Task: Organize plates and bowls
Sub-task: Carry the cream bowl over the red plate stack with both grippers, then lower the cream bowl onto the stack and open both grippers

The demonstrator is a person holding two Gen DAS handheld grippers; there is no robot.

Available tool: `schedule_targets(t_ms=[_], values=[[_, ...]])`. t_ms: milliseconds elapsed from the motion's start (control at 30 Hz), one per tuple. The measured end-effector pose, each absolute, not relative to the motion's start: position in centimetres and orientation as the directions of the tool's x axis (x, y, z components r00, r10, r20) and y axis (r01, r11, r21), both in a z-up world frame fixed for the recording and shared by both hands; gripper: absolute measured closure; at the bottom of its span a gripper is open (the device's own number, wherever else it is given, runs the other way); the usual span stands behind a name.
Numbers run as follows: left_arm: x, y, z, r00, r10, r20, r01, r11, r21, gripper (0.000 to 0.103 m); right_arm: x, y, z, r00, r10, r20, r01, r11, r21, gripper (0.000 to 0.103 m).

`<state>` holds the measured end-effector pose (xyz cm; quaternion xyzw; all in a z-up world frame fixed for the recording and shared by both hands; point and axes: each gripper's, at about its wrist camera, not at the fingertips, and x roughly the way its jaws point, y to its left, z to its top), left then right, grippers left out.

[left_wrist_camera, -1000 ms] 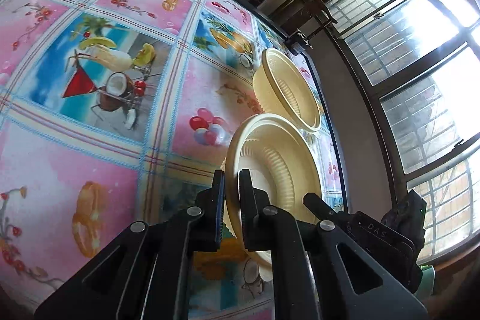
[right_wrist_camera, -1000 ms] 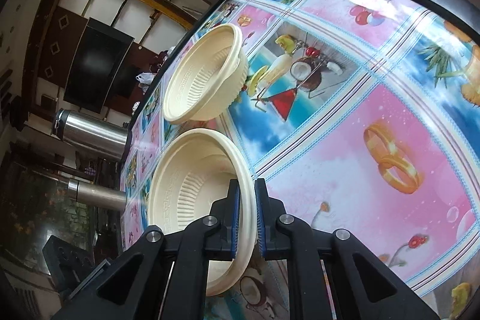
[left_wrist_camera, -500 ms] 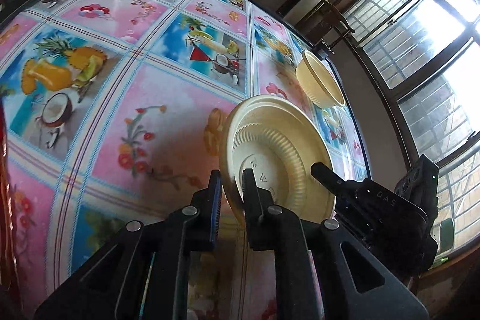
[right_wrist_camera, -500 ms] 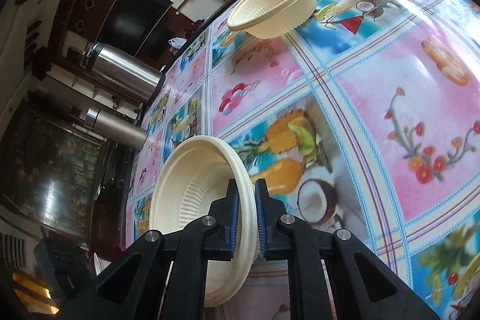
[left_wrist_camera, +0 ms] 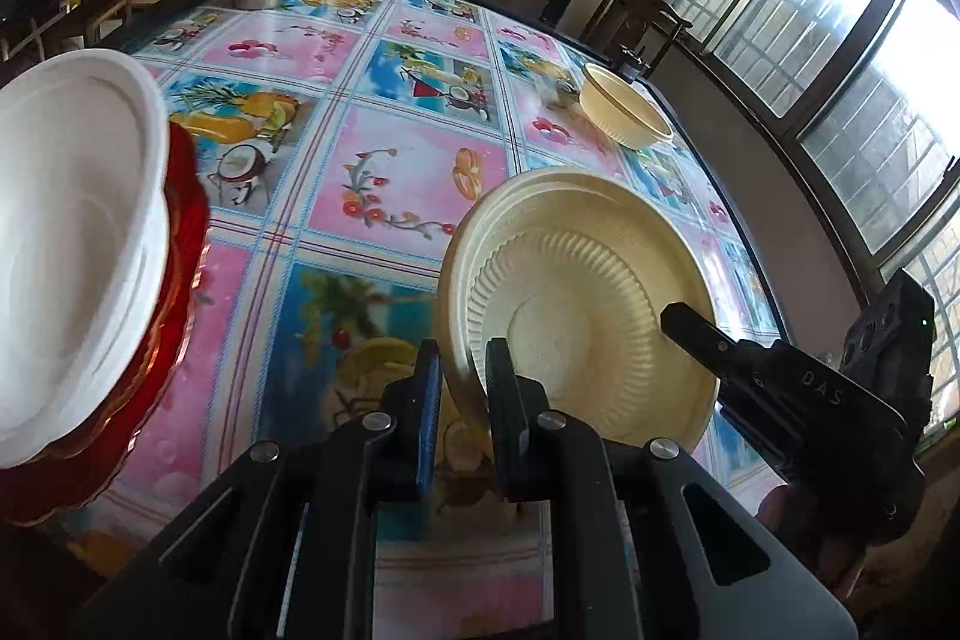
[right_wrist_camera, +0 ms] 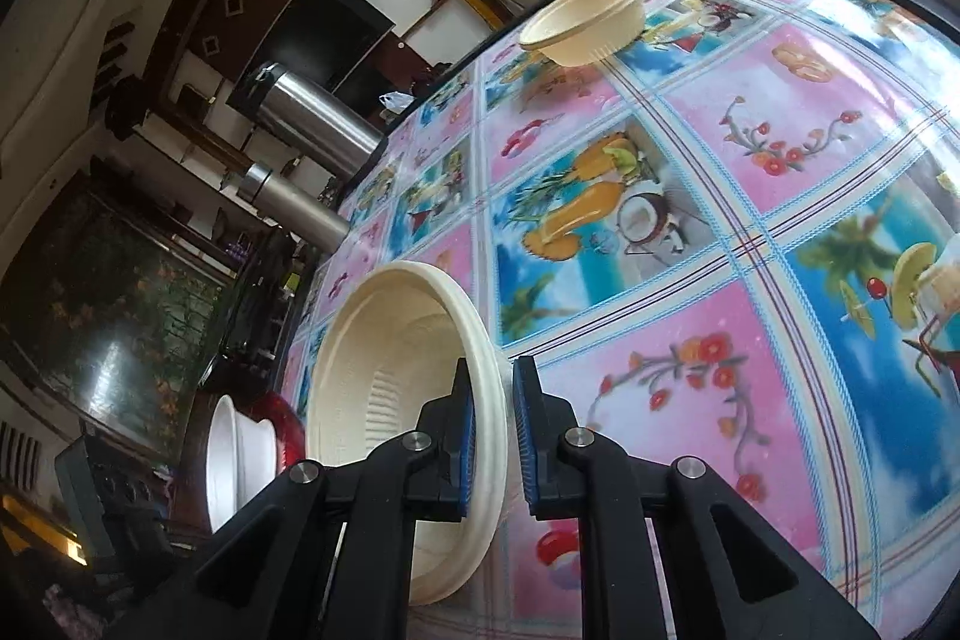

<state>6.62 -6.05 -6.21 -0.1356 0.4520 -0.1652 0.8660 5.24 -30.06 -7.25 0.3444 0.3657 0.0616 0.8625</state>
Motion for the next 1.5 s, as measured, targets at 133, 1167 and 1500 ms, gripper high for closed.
schedule_targets(t_ms=[133,1167,1500], values=[[4.3,-2.7,-3.5,0.606,-0.407,-0.684,0.160,0.904,-0.396,0.091,4.2,-26.7,-3.8,0.758,0.391,-0.522,0.052,0.762,0.646,0.087],[3.8,14.7,-2.8,0.749,-0.159,-0.643,-0.173,0.890,-0.421,0.044,8.2,-10.7,-1.3,0.773,0.454,-0.444,-0.183,0.829,0.529,0.032],[1.1,13.1,-0.1,0.832,-0.158,-0.532,-0.094,0.905,-0.414,0.042,9.3,-23.2,-4.7,0.834,0.203,-0.513,0.135,0.826,0.547,0.022]])
